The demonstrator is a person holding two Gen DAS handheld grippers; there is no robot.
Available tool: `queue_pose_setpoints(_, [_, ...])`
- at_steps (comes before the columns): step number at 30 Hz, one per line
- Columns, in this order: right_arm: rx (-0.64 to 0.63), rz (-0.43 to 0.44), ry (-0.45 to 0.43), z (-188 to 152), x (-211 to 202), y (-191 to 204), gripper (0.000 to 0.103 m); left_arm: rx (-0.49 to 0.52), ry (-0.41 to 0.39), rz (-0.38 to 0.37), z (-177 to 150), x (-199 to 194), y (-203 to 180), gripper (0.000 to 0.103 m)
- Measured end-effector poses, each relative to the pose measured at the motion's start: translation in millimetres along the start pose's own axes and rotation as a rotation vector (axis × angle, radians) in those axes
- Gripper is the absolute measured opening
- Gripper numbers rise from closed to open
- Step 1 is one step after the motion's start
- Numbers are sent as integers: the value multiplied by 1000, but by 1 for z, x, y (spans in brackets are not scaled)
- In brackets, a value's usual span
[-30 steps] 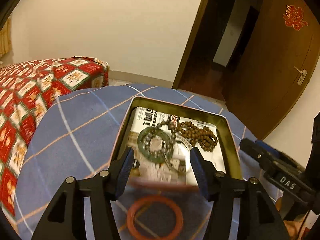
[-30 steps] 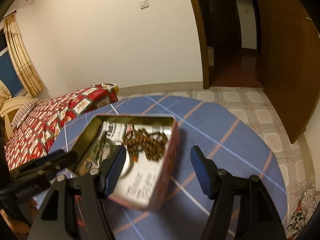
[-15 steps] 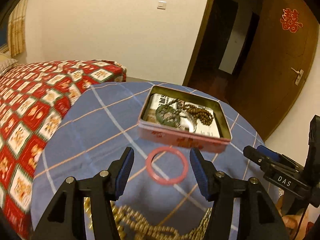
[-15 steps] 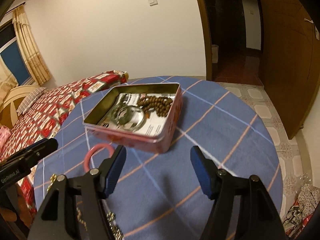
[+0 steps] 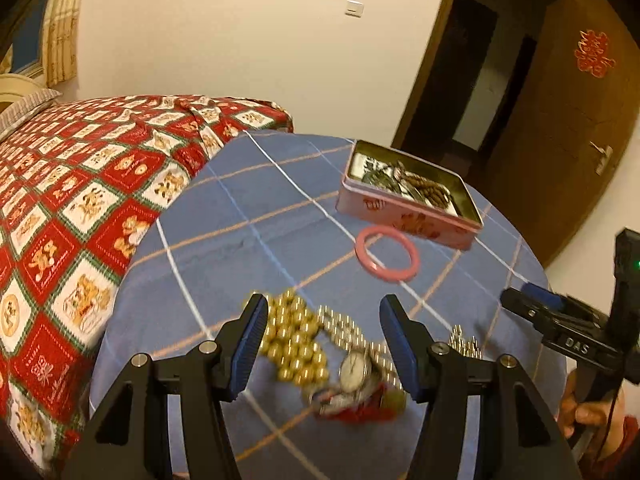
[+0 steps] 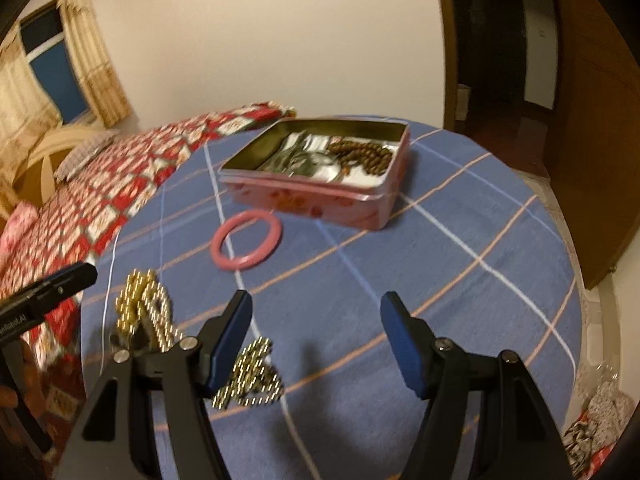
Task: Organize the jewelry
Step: 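Withdraw both grippers from the tin toward the gold and pearl necklaces, then close left gripper on the silver watch while right gripper grasps the metallic bead strand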
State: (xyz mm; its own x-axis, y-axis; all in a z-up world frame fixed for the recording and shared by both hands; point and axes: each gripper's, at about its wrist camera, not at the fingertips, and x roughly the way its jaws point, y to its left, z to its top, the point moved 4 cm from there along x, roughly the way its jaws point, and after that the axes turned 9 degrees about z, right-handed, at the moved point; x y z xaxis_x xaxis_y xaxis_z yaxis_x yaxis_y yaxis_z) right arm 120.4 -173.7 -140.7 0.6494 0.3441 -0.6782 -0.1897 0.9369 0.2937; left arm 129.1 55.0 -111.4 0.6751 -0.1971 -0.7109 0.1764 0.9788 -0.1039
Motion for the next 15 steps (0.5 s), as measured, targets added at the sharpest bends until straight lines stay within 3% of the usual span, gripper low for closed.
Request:
queue_pose_setpoints(9, [-64, 22, 85, -23, 16, 23, 70, 131, 16, -119, -32, -5, -28, 59])
queue_pose_setpoints(15, [-51, 13, 74, -23, 9, 19, 70, 201, 78, -65, -40, 17, -41, 59])
